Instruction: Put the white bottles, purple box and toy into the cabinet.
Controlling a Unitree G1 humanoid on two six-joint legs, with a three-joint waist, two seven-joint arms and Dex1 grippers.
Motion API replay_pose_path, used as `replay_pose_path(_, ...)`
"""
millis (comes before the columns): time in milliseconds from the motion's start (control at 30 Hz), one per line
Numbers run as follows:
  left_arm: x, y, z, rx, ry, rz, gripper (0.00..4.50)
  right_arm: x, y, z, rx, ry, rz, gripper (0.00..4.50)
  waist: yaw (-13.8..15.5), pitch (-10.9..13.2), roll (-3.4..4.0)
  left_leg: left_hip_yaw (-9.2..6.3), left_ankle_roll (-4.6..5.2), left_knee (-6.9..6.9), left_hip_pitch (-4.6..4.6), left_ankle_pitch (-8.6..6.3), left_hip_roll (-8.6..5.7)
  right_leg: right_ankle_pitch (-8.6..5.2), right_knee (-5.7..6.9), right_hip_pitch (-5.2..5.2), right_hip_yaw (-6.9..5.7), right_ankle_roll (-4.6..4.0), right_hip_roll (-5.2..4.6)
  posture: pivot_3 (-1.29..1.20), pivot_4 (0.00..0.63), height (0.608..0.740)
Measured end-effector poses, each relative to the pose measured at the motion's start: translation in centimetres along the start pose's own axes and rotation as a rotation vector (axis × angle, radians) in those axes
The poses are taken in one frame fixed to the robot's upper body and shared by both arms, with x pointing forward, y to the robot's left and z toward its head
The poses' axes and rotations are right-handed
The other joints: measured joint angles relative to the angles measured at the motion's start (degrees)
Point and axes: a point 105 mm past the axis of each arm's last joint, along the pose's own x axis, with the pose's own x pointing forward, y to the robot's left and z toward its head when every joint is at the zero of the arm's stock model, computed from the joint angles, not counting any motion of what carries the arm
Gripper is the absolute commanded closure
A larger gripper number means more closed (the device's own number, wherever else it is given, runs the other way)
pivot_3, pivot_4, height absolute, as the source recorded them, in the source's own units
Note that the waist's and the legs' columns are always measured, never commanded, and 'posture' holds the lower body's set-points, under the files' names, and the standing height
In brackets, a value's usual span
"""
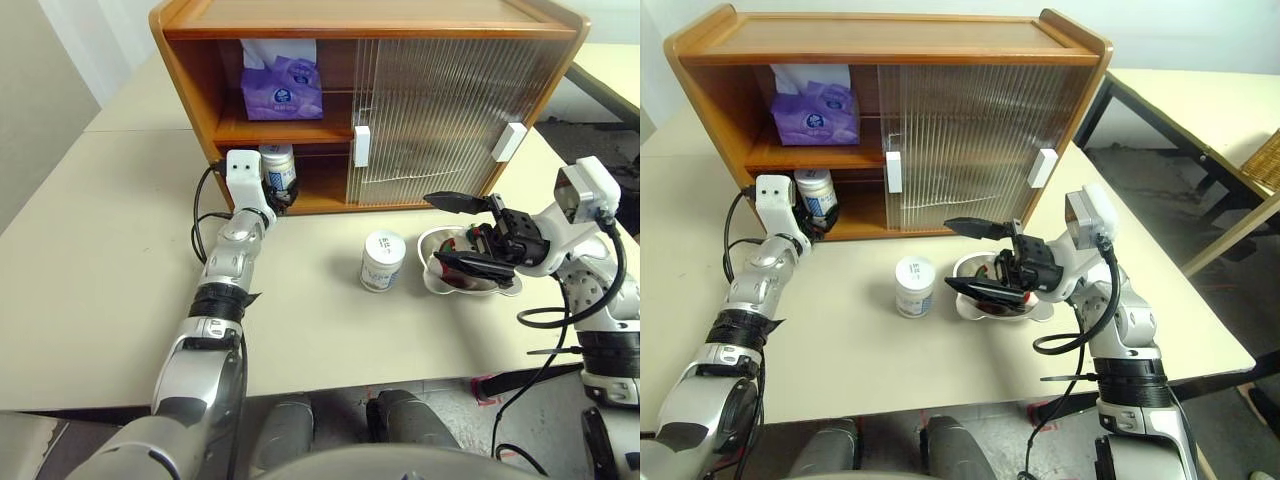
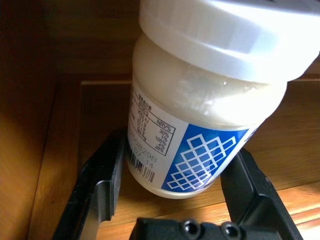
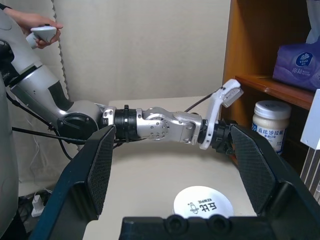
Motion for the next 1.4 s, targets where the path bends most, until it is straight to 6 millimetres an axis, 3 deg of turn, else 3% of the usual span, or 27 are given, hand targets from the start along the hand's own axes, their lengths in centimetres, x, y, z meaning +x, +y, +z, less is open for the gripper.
replay_pose_path(367,0.1,0.0,-1.0,-0.011,0.033,0.024,1.39,0.4,0.1,0.3,-0.002,0.004,0.002,0.0,-0.03,0.01,-0.01,0.0,0.02,0.01,-0.01,0.03,-0.07,0.04,0.0,0.01,0.0,0.0,-0.01,-0.05,0.058,0.74)
replay_pose_path(533,0.3,-0.3,-0.7,-0.017,0.028,0.022,0.02,0.3,0.1,0.2,0.002,0.003,0.006,0.0,0.04,0.01,-0.01,-0.01,0.02,0.01,0.0,0.03,-0.07,0.04,0.0,0.03,0.0,0.0,-0.02,-0.05,0.058,0.74)
replay_pose_path(900,0.3,-0.3,0.0,-0.022,0.006,0.017,0.02,0.0,0.0,0.0,0.007,0.0,0.008,0.0,0.02,0.0,-0.01,0.0,0.06,0.02,0.1,0.08,-0.09,0.05,0.0,0.13,0.0,0.06,-0.02,-0.05,0.061,0.74)
replay_pose_path(1000,-0.4,-0.4,0.4,-0.02,-0.012,0.014,0.02,0.1,0.0,0.0,0.007,0.0,0.008,0.0,0.02,0.01,-0.01,0.02,0.06,0.01,0.07,0.08,-0.12,0.04,-0.01,0.13,0.0,0.01,-0.02,-0.04,0.064,0.74)
replay_pose_path(1200,-3.0,0.0,-1.1,-0.012,0.034,0.106,0.02,0.0,0.1,0.0,0.006,0.0,0.011,0.0,-0.08,0.01,-0.03,0.03,0.07,0.0,0.04,0.07,-0.18,-0.02,-0.08,0.11,0.01,-0.03,-0.03,-0.03,0.067,0.74)
replay_pose_path(1400,-4.2,0.2,0.5,0.029,-0.002,0.153,0.02,-0.1,0.1,-0.1,0.004,-0.001,0.019,0.0,0.32,0.03,-0.05,0.02,0.07,0.01,0.08,0.06,-0.18,-0.01,-0.07,0.15,0.01,-0.08,-0.03,-0.02,0.065,0.74)
